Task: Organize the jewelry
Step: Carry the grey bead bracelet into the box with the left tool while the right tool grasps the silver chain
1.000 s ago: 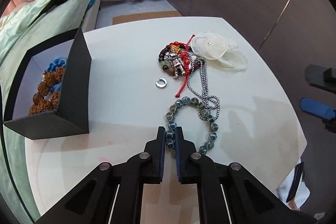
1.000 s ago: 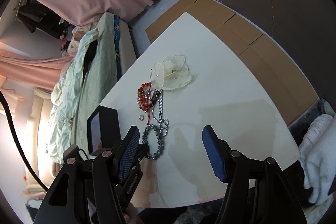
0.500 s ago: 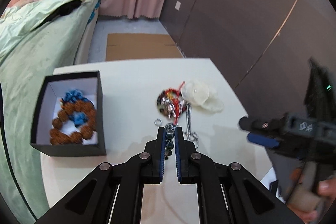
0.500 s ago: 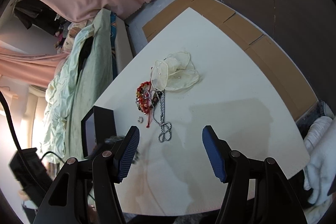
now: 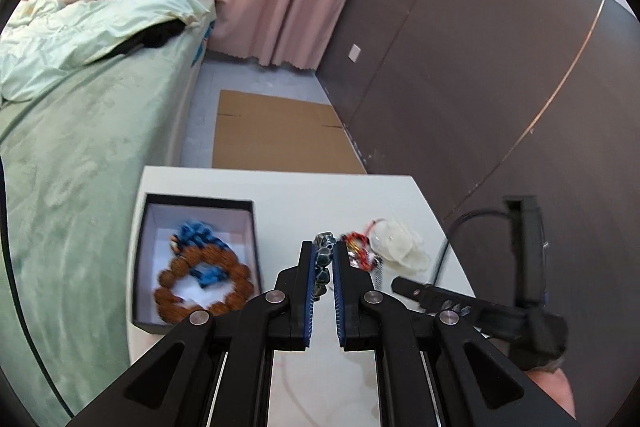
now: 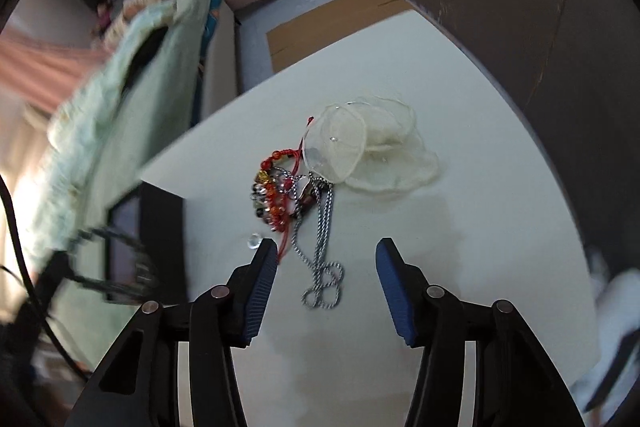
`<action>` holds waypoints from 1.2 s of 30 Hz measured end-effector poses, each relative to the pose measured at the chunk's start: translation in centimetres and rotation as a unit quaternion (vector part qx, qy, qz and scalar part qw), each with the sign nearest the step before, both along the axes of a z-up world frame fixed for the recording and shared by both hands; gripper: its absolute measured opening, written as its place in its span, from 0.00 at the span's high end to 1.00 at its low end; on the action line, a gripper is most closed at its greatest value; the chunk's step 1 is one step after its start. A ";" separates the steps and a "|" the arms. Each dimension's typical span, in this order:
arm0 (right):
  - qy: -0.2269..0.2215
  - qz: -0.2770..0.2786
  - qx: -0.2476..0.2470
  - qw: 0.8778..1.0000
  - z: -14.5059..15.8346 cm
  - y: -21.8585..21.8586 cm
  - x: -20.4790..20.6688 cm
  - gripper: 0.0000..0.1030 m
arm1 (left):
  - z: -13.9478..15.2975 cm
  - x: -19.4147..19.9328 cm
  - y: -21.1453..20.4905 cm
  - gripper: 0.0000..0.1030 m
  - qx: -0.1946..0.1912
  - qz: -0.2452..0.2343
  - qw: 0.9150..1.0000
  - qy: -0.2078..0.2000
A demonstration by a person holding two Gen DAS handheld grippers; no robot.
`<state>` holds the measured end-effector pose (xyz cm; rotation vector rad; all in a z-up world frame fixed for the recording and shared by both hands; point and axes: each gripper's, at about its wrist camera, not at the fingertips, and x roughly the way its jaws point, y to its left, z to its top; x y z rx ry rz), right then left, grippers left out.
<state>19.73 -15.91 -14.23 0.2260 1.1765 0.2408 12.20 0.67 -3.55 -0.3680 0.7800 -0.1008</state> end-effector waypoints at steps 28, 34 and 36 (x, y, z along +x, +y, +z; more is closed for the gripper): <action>-0.052 0.130 -0.068 0.988 1.2 2.4 -1.3 0.94 | -1.1 1.5 4.7 0.92 -0.004 0.062 0.998 0.021; -0.073 0.113 0.006 0.991 3.6 0.3 -1.3 0.94 | -1.7 1.5 4.9 0.90 -0.011 0.073 0.997 0.039; -0.079 0.104 0.026 0.991 4.2 -0.4 -1.2 0.94 | -1.9 1.6 4.9 0.86 -0.015 0.067 0.996 0.053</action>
